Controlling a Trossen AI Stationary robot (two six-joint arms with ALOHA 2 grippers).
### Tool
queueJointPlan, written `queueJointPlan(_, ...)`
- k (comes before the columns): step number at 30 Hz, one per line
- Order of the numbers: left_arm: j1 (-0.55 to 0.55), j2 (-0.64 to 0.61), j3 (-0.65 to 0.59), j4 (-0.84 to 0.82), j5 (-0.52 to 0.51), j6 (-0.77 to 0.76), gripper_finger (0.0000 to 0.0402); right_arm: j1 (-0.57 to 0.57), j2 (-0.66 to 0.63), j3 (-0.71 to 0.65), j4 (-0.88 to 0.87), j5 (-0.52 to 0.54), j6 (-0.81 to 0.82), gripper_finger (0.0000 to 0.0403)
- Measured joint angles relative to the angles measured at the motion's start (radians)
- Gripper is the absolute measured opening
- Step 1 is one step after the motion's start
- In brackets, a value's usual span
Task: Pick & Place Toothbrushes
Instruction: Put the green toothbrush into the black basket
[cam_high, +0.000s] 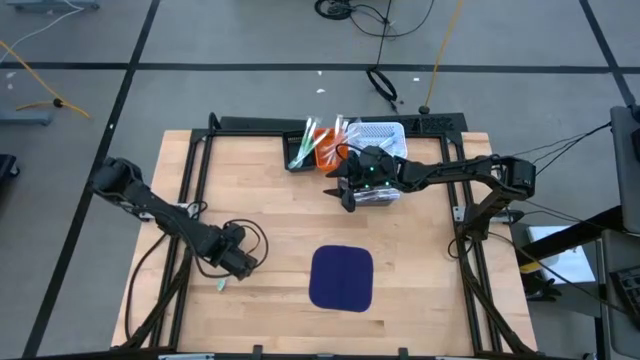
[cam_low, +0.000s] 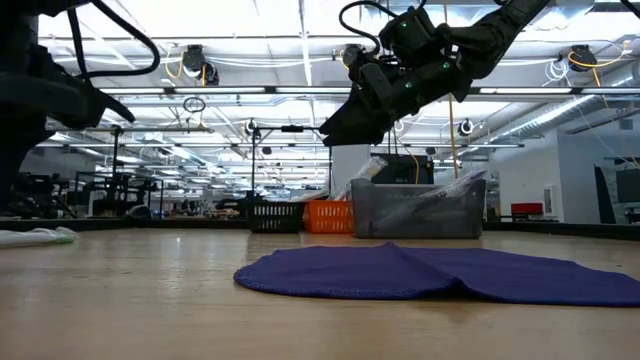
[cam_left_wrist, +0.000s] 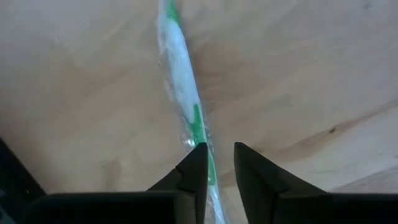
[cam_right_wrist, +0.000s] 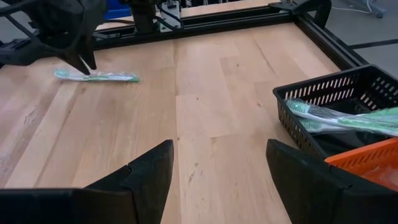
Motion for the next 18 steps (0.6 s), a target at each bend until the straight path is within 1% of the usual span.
queueJointPlan(3,-0.005,0.026,0.0,0.017,0.021,-0.005,0.0103,0.0,0.0,0.0,0.0,-0.002,0.0,0.0251)
queueJointPlan(8,-0.004,0.057,0.0,0.026,0.021,-0.014,0.0158,0.0,0.0,0.0,0.0,-0.002,-0.001,0.0251)
queueJointPlan(11,-0.005,0.077,0.0,0.028,0.022,-0.034,0.0178,0.0,0.0,0.0,-0.001,-0.003,-0.001,0.0251)
queueJointPlan(15,-0.004,0.108,0.0,0.027,0.023,-0.046,0.0185,0.0,0.0,0.0,-0.01,-0.003,-0.001,0.0251)
queueJointPlan(18,-0.004,0.135,0.0,0.022,0.033,-0.044,0.0172,0.0,0.0,0.0,-0.01,-0.003,-0.001,0.0251)
